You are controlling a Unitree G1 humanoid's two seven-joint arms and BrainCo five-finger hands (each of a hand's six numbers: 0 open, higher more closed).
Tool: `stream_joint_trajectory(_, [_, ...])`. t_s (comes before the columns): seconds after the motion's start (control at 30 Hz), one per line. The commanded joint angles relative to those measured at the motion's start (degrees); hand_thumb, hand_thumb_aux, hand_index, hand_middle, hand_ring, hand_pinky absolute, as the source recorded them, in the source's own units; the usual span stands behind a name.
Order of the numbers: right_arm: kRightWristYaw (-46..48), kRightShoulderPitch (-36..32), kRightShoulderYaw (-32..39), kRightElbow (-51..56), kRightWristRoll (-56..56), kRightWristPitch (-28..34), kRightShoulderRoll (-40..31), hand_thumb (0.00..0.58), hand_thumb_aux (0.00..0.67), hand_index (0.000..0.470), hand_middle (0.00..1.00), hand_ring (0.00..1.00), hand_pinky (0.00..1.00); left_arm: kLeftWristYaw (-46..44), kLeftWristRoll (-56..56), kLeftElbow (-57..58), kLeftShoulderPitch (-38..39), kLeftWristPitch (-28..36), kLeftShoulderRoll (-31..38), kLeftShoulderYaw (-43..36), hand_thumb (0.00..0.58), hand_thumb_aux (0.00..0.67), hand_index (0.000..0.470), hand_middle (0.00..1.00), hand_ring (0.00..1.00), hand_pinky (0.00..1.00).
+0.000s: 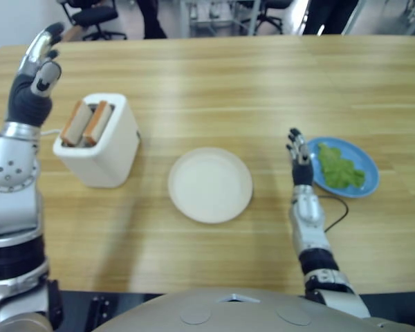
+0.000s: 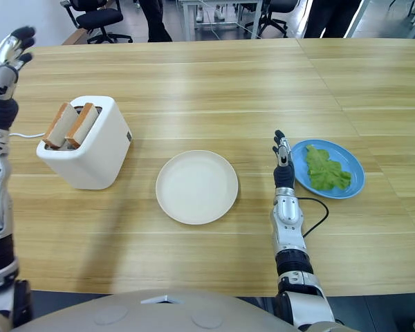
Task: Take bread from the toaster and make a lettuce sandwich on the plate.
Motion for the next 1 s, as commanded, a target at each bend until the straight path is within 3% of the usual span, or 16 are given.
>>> stream_joint_trajectory(0.03, [1.54,0.81,-0.22,-1.23,1.75,1.75,0.03,0.000,0.000,0.000,0.00,0.00,0.00,6.55,16.15,10.71,2.18,1.14,5.43,-4.72,0.000,0.000,0.000,0.00,0.00,0.00])
stream_joint_trajectory(0.13, [2.70,1.10,-0.08,-1.90,2.68,2.41,0.24,0.000,0.000,0.000,0.00,0.00,0.00,10.44,24.94,17.23,2.11,3.50,7.77,-9.33,0.000,0.000,0.000,0.00,0.00,0.00])
stream_joint_trajectory(0.3, [3.54,1.75,-0.08,-3.14,3.58,3.60,0.64,0.000,0.000,0.000,0.00,0.00,0.00,12.51,30.50,26.09,0.12,6.72,8.08,-14.72,0.000,0.000,0.000,0.00,0.00,0.00])
stream_joint_trajectory(0.73, [4.14,2.44,-0.38,-3.99,4.19,4.92,1.02,0.000,0.000,0.000,0.00,0.00,0.00,13.32,31.84,33.96,-2.19,8.90,7.55,-20.42,0.000,0.000,0.000,0.00,0.00,0.00])
stream_joint_trajectory(0.77, [4.18,2.42,-0.42,-3.92,4.26,4.99,1.00,0.000,0.000,0.000,0.00,0.00,0.00,13.50,31.67,33.66,-2.21,8.74,7.45,-20.52,0.112,0.068,0.047,0.00,0.00,0.00])
stream_joint_trajectory(0.8, [4.19,2.50,-0.45,-4.02,4.31,5.07,1.00,0.000,0.000,0.000,0.00,0.00,0.00,13.61,31.53,33.43,-2.25,8.62,7.43,-20.60,0.112,0.068,0.047,0.00,0.00,0.00])
stream_joint_trajectory(0.83, [4.26,2.51,-0.51,-3.94,4.46,5.16,1.01,0.000,0.000,0.000,0.00,0.00,0.00,13.73,31.11,32.92,-2.29,8.32,7.15,-20.55,0.573,0.599,0.411,0.05,0.05,0.05])
stream_joint_trajectory(0.87, [4.29,2.56,-0.57,-3.91,4.55,5.22,1.01,0.000,0.000,0.000,0.00,0.00,0.00,13.92,30.59,32.36,-2.36,7.99,6.79,-20.40,0.580,0.670,0.460,0.84,0.84,0.84])
stream_joint_trajectory(0.9, [4.30,2.59,-0.60,-3.87,4.61,5.28,1.01,0.000,0.000,0.000,0.00,0.00,0.00,14.09,30.29,31.61,-2.38,7.75,6.48,-20.33,0.580,0.670,0.460,1.00,1.00,1.00])
stream_joint_trajectory(1.0, [4.34,2.62,-0.56,-3.86,4.79,5.50,0.96,0.000,0.000,0.000,0.00,0.00,0.00,14.71,29.81,29.04,-2.02,7.12,5.88,-20.01,0.580,0.670,0.460,1.00,1.00,1.00])
